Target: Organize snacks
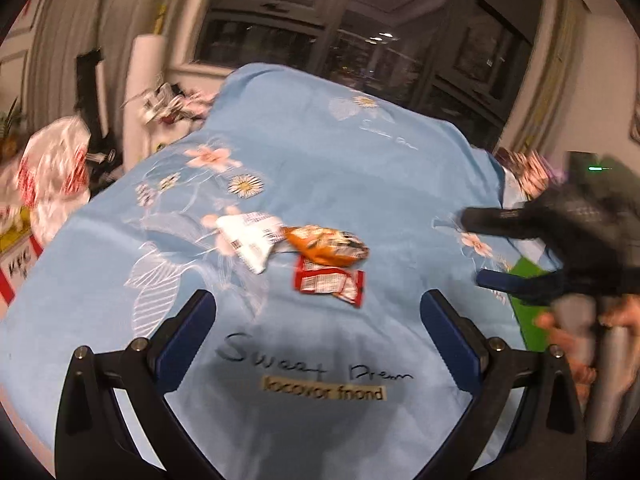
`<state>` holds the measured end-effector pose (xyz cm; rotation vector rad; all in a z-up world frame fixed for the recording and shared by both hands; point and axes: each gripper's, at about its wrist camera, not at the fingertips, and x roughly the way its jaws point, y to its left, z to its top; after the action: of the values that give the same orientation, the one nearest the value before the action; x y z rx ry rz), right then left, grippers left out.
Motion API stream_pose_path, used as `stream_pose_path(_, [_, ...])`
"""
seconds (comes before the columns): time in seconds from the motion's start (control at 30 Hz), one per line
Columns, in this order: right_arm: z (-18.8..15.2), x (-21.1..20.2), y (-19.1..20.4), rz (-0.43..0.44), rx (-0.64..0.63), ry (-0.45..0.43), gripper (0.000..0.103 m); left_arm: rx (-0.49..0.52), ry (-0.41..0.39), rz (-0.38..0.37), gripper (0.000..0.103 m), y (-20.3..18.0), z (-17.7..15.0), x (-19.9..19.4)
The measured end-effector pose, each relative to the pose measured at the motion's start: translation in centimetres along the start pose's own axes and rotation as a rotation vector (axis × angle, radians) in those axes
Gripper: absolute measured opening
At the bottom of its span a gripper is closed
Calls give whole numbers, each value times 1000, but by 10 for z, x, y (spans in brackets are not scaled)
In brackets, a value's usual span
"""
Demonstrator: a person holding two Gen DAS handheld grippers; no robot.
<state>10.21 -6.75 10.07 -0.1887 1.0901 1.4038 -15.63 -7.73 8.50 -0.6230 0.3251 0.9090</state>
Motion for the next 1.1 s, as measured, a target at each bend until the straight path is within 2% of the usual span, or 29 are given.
stream_pose_path(0.07, [11,21,16,-56,-76,4,102,-44,5,-1,103,15,2,-6])
stream_pose_path(0.17, [26,63,50,-129,-287,27,102,-91,-30,14,103,33,5,-19])
stream_pose_path(0.23, [30,90,62,-219,-383,60,102,-112,-50,45,103,43,7,-23])
stream_pose_path(0.3, [32,121,65,-315,-418,122,102,-142,-43,79,103,52,7,-22])
stream_pose_path(0.33, [32,139,62,-342,-402,174,100,-161,-31,87,103,56,7,-20])
stream_pose_path(0.37, [31,150,59,-342,-387,210,87,-192,-15,87,103,62,6,-18])
stream_pose_path(0.4, [28,162,54,-349,-377,244,81,-217,-3,77,103,65,6,-17])
stream_pose_path(0.47, [26,160,49,-350,-358,210,70,-256,29,63,103,70,6,-14])
stream_pose_path(0.57, [23,140,42,-272,-279,189,62,-319,45,12,103,78,7,-14])
stream_pose_path(0.67, [9,108,45,-163,-281,170,61,-330,50,12,103,80,7,-14])
stream_pose_path(0.73, [-9,85,52,-126,-323,146,61,-312,65,24,103,78,5,-9])
stream_pose_path(0.8, [-31,66,62,-105,-384,139,61,-293,114,8,103,73,1,1])
stream_pose_path(0.9, [-73,43,74,-110,-517,133,61,-316,227,-57,103,68,-12,21])
stream_pose_path(1.03, [-119,33,76,-144,-638,183,61,-311,371,-136,102,54,-30,42])
stream_pose_path(1.1, [-130,32,71,-179,-656,197,61,-295,364,-143,102,48,-32,41])
